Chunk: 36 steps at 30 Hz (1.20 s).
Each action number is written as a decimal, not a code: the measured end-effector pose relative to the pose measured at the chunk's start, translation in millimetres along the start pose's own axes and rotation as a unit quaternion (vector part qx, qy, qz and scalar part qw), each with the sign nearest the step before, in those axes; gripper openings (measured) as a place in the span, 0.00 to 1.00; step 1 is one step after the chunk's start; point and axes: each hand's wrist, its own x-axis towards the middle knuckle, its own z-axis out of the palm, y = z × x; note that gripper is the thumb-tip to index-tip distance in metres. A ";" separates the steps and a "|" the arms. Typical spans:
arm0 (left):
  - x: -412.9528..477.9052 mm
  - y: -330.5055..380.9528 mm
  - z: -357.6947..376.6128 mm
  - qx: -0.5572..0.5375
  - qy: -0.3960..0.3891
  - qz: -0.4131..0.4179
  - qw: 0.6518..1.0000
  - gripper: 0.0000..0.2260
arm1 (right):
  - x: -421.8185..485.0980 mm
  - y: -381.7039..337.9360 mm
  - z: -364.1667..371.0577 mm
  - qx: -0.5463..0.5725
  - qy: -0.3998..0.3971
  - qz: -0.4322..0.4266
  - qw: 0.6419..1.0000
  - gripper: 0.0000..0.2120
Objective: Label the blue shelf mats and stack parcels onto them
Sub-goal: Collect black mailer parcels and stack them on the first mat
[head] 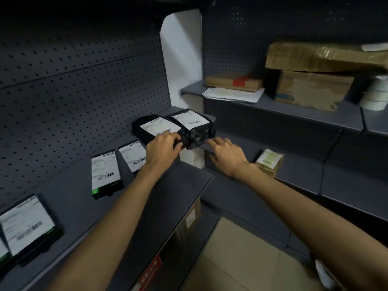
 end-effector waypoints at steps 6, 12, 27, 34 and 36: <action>65.5 -21.1 28.9 0.041 -0.037 -0.095 0.994 0.20 | 104.1 6.2 5.7 0.033 0.020 -0.003 0.999 0.25; 91.4 -29.0 48.5 0.063 -0.128 -0.183 0.973 0.25 | 164.9 5.0 33.1 0.100 -0.064 0.048 0.992 0.32; 132.9 12.3 83.7 0.047 -0.123 -0.433 0.892 0.41 | 235.8 46.7 75.3 0.070 -0.145 -0.098 0.982 0.42; 112.1 28.1 88.2 0.061 -0.094 -0.529 0.841 0.42 | 239.5 59.2 81.8 0.059 -0.127 -0.157 0.978 0.43; 103.7 37.5 89.8 0.078 -0.082 -0.545 0.831 0.43 | 237.9 61.1 84.9 0.070 -0.102 -0.169 0.978 0.43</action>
